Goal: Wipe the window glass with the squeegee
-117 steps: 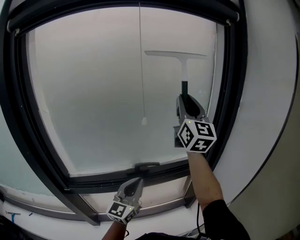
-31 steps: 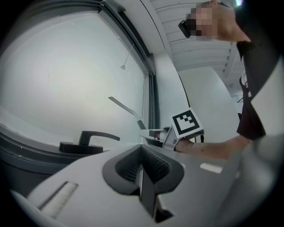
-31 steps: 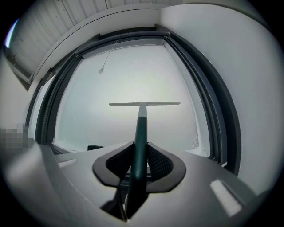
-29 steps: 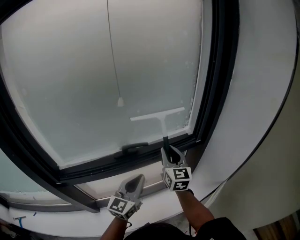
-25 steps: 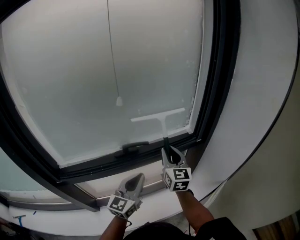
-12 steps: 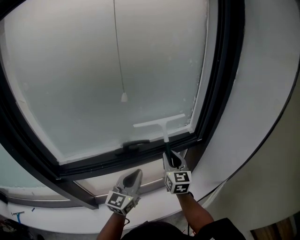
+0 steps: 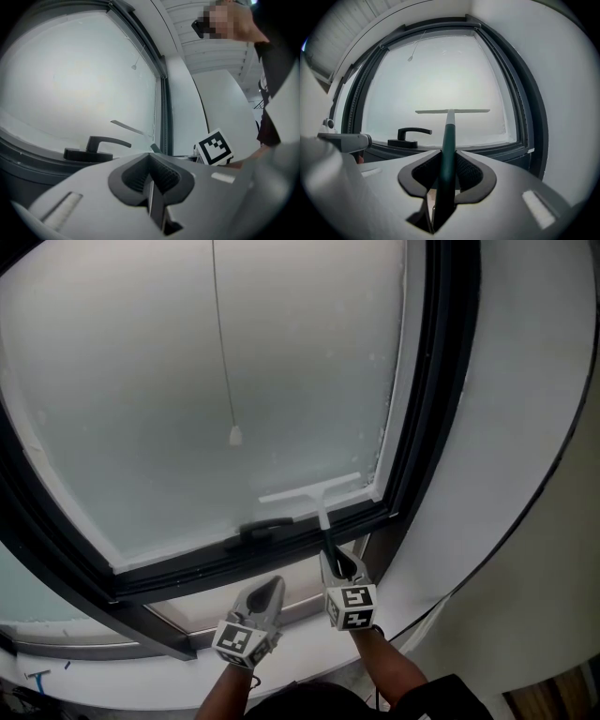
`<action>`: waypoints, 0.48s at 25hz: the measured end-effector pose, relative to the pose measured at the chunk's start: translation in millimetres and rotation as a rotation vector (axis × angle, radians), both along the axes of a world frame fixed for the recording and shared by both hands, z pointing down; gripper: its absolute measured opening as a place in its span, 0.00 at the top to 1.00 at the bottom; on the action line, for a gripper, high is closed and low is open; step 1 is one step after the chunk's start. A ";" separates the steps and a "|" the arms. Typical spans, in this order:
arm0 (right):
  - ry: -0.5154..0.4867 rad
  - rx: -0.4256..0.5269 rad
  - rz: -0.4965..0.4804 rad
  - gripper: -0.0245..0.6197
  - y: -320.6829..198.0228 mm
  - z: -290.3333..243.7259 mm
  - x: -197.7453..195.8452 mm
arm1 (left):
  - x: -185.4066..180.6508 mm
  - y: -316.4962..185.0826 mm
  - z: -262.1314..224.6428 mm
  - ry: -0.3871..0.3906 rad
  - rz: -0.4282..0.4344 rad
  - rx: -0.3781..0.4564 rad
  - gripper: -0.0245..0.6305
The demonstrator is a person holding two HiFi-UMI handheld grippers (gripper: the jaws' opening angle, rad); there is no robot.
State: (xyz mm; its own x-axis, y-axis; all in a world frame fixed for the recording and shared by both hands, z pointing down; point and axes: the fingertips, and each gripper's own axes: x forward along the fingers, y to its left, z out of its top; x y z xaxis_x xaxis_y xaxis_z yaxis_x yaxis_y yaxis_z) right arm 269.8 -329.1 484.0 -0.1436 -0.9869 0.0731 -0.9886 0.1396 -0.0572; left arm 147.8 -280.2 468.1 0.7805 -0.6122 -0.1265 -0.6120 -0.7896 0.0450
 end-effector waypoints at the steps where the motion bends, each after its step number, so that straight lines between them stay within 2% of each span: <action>1: -0.001 -0.002 0.002 0.81 0.3 2.2 0.3 | 1.1 0.3 0.7 0.005 0.003 -0.005 0.96; 5: 0.015 -0.007 0.005 0.81 1.6 9.0 1.5 | 4.2 2.3 5.3 -0.006 0.026 -0.010 0.96; 12: 0.017 -0.026 0.022 0.81 4.7 16.0 0.3 | 5.5 3.8 8.7 0.020 0.054 -0.029 0.96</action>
State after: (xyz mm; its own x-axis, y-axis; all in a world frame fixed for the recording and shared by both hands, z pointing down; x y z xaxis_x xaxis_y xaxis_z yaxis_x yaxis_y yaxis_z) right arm 270.1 -324.4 500.0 -0.1208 -0.9875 0.1009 -0.9922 0.1169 -0.0440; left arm 153.3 -276.4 476.8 0.8102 -0.5726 -0.1250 -0.5670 -0.8198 0.0802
